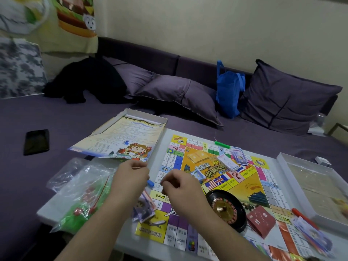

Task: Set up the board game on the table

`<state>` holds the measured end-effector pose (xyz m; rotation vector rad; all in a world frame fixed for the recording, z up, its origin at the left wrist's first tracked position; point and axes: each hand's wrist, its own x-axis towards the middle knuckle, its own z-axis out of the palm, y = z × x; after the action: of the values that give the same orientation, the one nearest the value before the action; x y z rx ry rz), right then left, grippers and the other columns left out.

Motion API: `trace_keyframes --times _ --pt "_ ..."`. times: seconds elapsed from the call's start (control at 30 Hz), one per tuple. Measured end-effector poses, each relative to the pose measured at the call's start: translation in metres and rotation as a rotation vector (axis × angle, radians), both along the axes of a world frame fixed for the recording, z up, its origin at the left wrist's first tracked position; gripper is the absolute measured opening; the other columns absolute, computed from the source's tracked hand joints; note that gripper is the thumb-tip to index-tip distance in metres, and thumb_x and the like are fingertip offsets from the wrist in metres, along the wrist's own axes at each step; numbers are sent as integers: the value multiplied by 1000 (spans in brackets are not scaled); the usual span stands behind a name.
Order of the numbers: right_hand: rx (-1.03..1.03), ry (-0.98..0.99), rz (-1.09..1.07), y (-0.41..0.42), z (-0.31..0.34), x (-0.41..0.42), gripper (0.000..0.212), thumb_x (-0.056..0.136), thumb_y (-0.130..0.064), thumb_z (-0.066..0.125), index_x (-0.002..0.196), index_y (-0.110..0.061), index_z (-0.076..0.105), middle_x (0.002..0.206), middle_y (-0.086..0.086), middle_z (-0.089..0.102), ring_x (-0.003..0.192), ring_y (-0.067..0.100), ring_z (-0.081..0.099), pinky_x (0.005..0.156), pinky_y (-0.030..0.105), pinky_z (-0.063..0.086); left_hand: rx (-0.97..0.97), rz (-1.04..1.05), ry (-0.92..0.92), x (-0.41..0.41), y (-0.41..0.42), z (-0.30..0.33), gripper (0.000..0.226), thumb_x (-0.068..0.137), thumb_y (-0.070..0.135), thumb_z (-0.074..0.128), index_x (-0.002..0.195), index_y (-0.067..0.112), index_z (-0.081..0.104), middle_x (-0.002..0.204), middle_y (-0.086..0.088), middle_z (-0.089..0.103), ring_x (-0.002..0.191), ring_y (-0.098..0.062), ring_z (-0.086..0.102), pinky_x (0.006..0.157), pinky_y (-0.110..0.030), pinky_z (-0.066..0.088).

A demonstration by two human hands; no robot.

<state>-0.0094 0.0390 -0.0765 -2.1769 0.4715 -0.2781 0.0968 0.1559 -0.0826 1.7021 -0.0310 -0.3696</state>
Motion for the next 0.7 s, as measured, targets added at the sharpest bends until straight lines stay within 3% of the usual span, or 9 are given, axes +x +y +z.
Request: trace_keyframes --times 0.1,0.23,0.33,0.43,0.5,0.63,0.7 --pt "114 71 -95 3 -3 44 12 99 -16 56 95 -24 64 92 2 73 81 18 69 65 36 57 -42 89 52 11 7 2 21 91 3 58 96 20 70 92 -12 73 90 -32 71 90 -51 62" --pt "215 163 -221 4 -17 108 17 96 -23 57 84 -10 60 96 14 75 76 25 70 62 41 55 -106 151 170 30 13 1 24 85 2 54 97 15 70 84 -12 65 76 -29 59 74 -41 56" --pt "333 201 -311 7 -16 139 29 94 -36 65 92 -7 66 88 11 78 71 22 72 60 35 55 -159 177 284 42 18 1 15 81 -4 51 74 7 59 63 -8 47 59 -24 43 60 -32 42" --pt "458 225 -384 7 -19 159 22 89 -29 74 95 -9 66 89 9 78 64 18 68 47 24 45 -224 233 333 49 16 4 13 85 -2 58 79 7 64 73 -15 62 77 -31 63 83 -44 57" --pt "504 183 -418 6 -23 167 23 85 -21 73 103 -7 68 94 12 76 68 21 64 44 25 40 -234 244 333 47 15 6 13 89 -1 61 81 9 64 79 -16 66 86 -31 67 95 -51 57" --pt "594 82 -366 2 -10 165 17 98 -8 61 113 -13 69 106 14 74 76 18 60 54 28 42 -273 256 303 44 20 6 11 93 -2 57 88 6 64 90 -14 70 88 -29 71 89 -44 60" --pt "719 -21 -321 -4 4 156 34 98 -1 59 122 -25 67 110 9 74 70 13 64 57 28 46 -286 274 282 42 23 7 9 95 1 58 94 5 66 94 -14 71 91 -30 75 89 -47 62"
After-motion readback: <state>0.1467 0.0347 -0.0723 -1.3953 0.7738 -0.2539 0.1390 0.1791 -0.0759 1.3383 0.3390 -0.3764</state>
